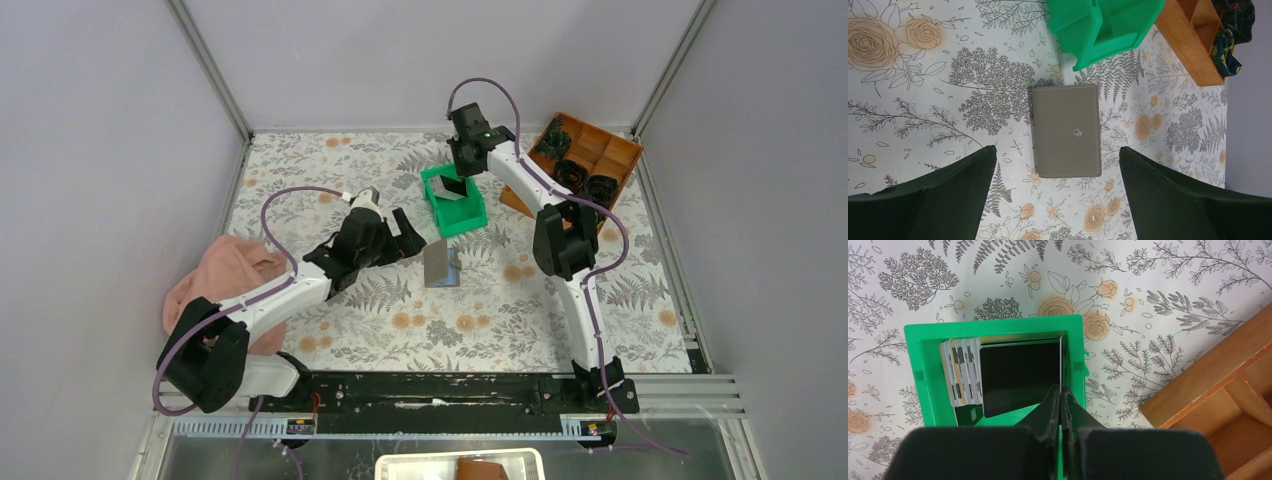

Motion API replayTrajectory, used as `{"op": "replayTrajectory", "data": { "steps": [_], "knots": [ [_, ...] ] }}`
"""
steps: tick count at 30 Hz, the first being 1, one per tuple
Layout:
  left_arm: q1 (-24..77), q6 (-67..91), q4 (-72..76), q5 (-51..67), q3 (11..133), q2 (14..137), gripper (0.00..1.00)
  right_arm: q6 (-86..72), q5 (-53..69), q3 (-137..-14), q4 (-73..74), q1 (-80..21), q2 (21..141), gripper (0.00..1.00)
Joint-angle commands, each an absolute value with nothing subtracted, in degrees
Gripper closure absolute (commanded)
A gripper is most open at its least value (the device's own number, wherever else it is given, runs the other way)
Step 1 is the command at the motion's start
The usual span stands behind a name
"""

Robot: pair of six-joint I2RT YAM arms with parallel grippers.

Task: Put the credit cards into the card holder
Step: Pick up the credit card from the storage box.

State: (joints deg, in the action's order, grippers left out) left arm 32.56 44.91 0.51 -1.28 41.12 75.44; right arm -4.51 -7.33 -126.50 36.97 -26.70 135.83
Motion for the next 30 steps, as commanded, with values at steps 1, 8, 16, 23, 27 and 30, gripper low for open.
{"op": "replayTrajectory", "data": {
  "steps": [1, 8, 16, 23, 27, 30],
  "knots": [
    [32.1, 45.0, 2.5, -2.4, 42.7, 76.0, 0.00, -2.7, -10.1, -128.6, 35.5, -28.3, 134.5, 1.00],
    [30.2, 41.8, 3.7, -2.6, 45.0, 75.9, 0.00, -3.3, -8.6, -123.6, 33.2, -28.6, 127.4, 1.00],
    [24.9, 37.2, 13.6, 8.9, 44.2, 74.0, 0.00, -6.0, 0.1, -115.8, 34.8, -28.6, 114.9, 1.00],
    [21.4, 33.6, 18.3, 22.0, 45.6, 75.8, 0.01, -7.1, 12.8, -104.8, 37.5, -28.6, 103.3, 1.00],
    [19.6, 32.0, 19.5, 28.4, 46.7, 76.7, 0.02, -8.7, 22.7, -95.6, 36.2, -28.6, 97.5, 1.00],
    [18.4, 32.3, 21.4, 33.5, 46.7, 77.2, 0.03, -9.4, 30.3, -90.6, 36.0, -28.6, 94.8, 1.00]
  ]
}}
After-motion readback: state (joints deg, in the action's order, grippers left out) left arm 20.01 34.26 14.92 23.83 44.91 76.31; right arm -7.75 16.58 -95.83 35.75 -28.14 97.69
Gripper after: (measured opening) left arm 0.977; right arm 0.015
